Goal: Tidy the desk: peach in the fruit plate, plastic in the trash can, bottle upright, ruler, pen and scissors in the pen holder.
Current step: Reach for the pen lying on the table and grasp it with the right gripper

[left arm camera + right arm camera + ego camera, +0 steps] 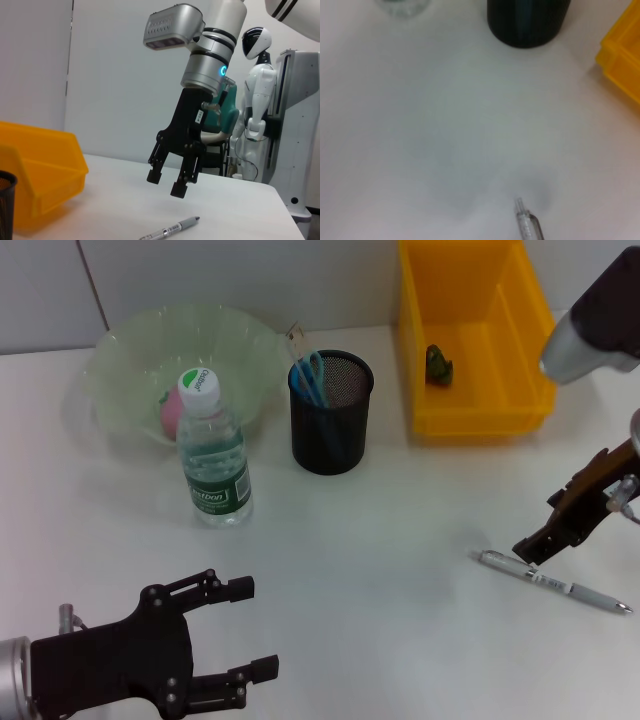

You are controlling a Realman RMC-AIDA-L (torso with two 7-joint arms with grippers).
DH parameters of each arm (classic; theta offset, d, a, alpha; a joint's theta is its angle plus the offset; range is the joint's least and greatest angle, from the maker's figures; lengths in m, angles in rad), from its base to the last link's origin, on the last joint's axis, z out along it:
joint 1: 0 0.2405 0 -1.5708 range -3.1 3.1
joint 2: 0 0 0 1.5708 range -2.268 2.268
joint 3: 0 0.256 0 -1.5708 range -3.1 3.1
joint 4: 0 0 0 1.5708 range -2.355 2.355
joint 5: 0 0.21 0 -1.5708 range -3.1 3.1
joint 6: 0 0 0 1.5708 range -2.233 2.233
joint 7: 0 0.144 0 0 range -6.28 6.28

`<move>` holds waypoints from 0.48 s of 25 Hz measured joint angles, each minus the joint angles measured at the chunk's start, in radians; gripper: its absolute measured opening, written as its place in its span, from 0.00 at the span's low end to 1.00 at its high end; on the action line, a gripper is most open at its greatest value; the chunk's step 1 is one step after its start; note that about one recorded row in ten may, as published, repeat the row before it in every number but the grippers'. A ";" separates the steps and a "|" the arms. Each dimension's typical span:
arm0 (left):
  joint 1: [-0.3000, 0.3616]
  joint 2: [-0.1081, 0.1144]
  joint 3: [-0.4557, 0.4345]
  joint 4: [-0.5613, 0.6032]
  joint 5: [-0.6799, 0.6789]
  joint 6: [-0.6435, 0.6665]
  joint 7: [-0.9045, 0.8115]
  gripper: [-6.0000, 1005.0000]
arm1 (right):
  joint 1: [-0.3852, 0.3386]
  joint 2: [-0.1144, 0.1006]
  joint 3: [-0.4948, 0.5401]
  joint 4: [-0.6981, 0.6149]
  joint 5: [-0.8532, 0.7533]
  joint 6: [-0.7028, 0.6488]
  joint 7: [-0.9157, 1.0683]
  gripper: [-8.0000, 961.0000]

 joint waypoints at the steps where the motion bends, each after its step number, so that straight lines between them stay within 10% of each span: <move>1: -0.002 0.000 0.000 -0.003 0.000 -0.001 0.000 0.82 | -0.002 0.000 -0.022 0.004 -0.013 0.014 -0.010 0.81; 12: -0.006 -0.008 -0.003 -0.005 0.013 -0.016 0.000 0.82 | -0.012 0.005 -0.122 0.078 -0.046 0.105 -0.031 0.81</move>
